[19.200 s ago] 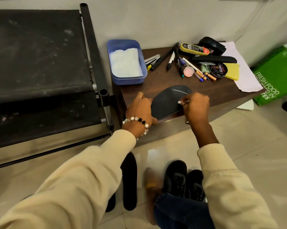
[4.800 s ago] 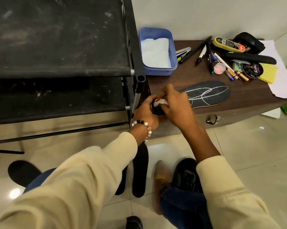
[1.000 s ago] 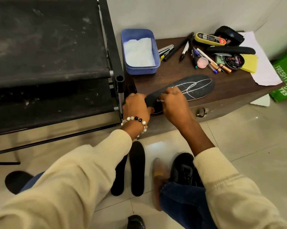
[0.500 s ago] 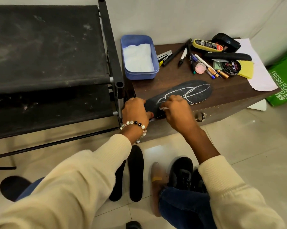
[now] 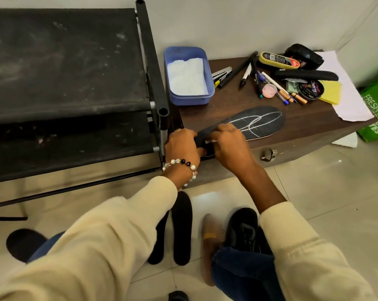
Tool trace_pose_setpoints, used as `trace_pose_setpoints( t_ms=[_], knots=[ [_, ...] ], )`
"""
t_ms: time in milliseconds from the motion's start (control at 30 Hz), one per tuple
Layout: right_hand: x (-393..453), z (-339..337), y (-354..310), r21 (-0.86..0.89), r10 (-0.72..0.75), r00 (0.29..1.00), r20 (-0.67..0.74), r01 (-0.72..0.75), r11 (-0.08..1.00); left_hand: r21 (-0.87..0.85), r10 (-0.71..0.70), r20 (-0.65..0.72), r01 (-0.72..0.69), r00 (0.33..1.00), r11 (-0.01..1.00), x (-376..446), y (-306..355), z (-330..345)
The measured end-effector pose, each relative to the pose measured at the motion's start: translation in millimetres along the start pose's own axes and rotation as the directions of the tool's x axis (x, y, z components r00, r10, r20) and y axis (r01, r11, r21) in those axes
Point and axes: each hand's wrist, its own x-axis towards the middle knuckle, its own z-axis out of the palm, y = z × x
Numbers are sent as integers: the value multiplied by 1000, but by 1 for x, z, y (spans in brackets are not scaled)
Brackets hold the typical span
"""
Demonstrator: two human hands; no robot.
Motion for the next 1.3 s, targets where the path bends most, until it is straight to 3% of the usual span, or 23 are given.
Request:
trace_pose_setpoints(
  t_ms=[133,200,300,500,633,700,900,1067,1233,1300],
  knots=[
    [3,4,10,15,168,984,-62,-168,986,18,7,3,-7,1000,1000,-1,1,0],
    [2,5,-1,10,111,993,-30,-111,994,20,3,-3,-3,1000,1000,0,1,-1],
    [-2,6,-11,10,-85,996,8,85,996,36,0,-9,0,1000,999,0,1,-1],
    [3,2,7,-28,90,994,-62,-92,995,20,-1,8,1,1000,1000,-1,2,0],
    [2,5,-12,-29,-68,998,-11,68,997,32,1,-20,0,1000,999,-1,1,0],
    [5,7,-11,8,-121,991,-50,121,993,44,3,-30,-2,1000,999,-1,2,-1],
    [15,12,2,-1,83,987,-139,-84,997,5,-16,3,16,1000,1000,-2,3,-2],
    [15,11,-11,49,-63,994,-91,67,997,19,-11,-35,11,999,1000,-2,2,-2],
    [15,7,1,-2,86,987,-134,-87,996,-5,-11,-13,11,1000,1000,-2,2,-1],
    [13,8,-8,3,39,992,-118,-39,999,-2,-6,-28,6,1000,1000,-2,1,0]
  ],
)
